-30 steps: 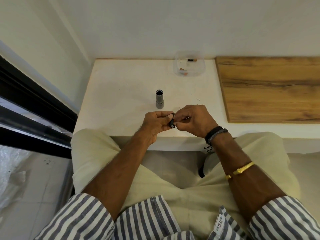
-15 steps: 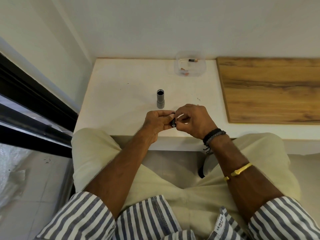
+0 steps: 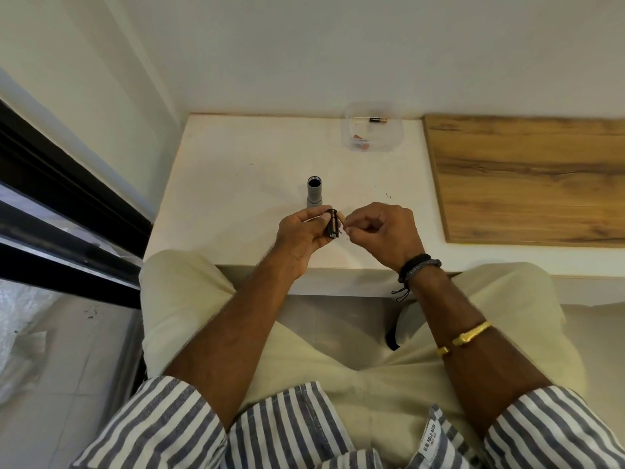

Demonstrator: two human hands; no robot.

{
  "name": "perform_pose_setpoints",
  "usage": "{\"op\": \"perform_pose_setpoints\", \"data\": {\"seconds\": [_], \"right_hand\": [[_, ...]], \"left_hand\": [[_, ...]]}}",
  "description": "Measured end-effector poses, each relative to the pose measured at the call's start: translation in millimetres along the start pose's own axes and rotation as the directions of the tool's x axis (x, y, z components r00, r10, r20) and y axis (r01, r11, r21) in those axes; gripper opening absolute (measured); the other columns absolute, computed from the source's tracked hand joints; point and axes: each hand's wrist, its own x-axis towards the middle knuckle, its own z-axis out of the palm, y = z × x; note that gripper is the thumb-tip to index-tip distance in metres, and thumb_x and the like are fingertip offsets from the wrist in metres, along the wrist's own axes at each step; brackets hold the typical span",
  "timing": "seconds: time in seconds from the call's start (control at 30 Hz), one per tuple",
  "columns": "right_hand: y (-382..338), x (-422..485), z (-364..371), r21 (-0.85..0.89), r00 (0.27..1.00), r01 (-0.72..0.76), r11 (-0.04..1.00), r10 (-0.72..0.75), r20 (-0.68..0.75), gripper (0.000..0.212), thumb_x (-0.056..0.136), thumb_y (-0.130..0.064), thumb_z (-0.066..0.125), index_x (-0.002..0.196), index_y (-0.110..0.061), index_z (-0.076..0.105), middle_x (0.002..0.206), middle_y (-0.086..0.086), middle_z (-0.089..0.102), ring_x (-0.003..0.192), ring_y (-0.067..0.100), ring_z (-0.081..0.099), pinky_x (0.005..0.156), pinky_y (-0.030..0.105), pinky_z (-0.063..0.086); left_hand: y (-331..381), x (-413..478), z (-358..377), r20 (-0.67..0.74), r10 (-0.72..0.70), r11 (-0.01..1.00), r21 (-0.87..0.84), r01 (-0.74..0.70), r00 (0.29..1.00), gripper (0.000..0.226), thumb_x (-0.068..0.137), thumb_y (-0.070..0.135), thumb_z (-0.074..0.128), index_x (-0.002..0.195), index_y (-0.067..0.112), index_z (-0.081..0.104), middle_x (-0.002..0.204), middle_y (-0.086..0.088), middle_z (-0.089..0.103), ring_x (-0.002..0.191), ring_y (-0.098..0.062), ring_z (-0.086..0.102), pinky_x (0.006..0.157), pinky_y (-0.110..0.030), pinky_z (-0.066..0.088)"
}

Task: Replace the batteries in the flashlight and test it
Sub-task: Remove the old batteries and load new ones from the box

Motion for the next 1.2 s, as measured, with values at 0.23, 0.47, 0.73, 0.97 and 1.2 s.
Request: {"op": "perform_pose_setpoints", "data": {"seconds": [0.23, 0.47, 0.73, 0.97, 1.2], "right_hand": [[33.2, 9.3, -17.9, 0.27, 0.871, -0.335, 0.903, 0.406, -0.276, 0.013, 0.077, -0.011, 0.082, 0.087, -0.019, 0.08, 0.079, -0.005, 0.077, 0.075, 0.011, 0.074, 0.072, 0.026, 0.061], [69.7, 15.2, -23.5, -0.012, 0.788, -0.494, 0.87, 0.441, -0.43, 0.017, 0.085, -0.01, 0.075, 0.102, -0.009, 0.079, 0.096, 0.007, 0.078, 0.086, 0.018, 0.071, 0.08, 0.021, 0.051], [75.6, 14.0, -13.2, -0.141, 0.811, -0.507, 0.85, 0.416, -0.411, 0.018, 0.088, -0.023, 0.076, 0.104, -0.013, 0.079, 0.098, 0.006, 0.078, 0.089, 0.022, 0.07, 0.08, 0.03, 0.054], [67.9, 14.6, -17.3, -0.107, 0.809, -0.498, 0.861, 0.416, -0.416, 0.019, 0.087, -0.02, 0.076, 0.105, -0.015, 0.076, 0.101, 0.003, 0.077, 0.087, 0.017, 0.069, 0.084, 0.035, 0.058], [11.1, 8.9, -11.2, 0.424, 0.904, -0.352, 0.834, 0.42, -0.075, 0.013, 0.087, -0.017, 0.072, 0.094, -0.026, 0.077, 0.084, 0.005, 0.074, 0.076, 0.01, 0.068, 0.061, 0.026, 0.057]], "left_hand": [[-2.4, -0.6, 0.3, 0.043, -0.091, 0.981, -0.168, 0.097, 0.995, 0.032, 0.092, 0.002, 0.064, 0.124, -0.001, 0.06, 0.119, -0.023, 0.067, 0.104, -0.03, 0.069, 0.088, -0.036, 0.057], [-3.3, -0.8, 3.3, 0.185, -0.128, 0.946, -0.271, 0.176, 0.974, 0.023, 0.099, -0.004, 0.048, 0.12, -0.006, 0.058, 0.118, -0.026, 0.065, 0.11, -0.035, 0.067, 0.093, -0.042, 0.057], [2.2, -7.3, 4.6, 0.333, -0.108, 0.942, -0.266, 0.203, 0.937, 0.025, 0.101, 0.007, 0.047, 0.121, 0.007, 0.063, 0.117, -0.013, 0.07, 0.107, -0.025, 0.068, 0.094, -0.038, 0.056], [2.0, -9.8, 4.0, 0.355, -0.062, 0.969, -0.203, 0.141, 0.933, 0.026, 0.101, 0.007, 0.048, 0.122, 0.007, 0.063, 0.115, -0.011, 0.07, 0.105, -0.024, 0.069, 0.091, -0.035, 0.057], [-0.6, -8.0, 4.5, 0.304, 0.004, 0.991, -0.128, 0.037, 0.953, 0.025, 0.1, 0.003, 0.05, 0.119, 0.007, 0.065, 0.113, -0.014, 0.069, 0.108, -0.03, 0.067, 0.09, -0.038, 0.058]]}}
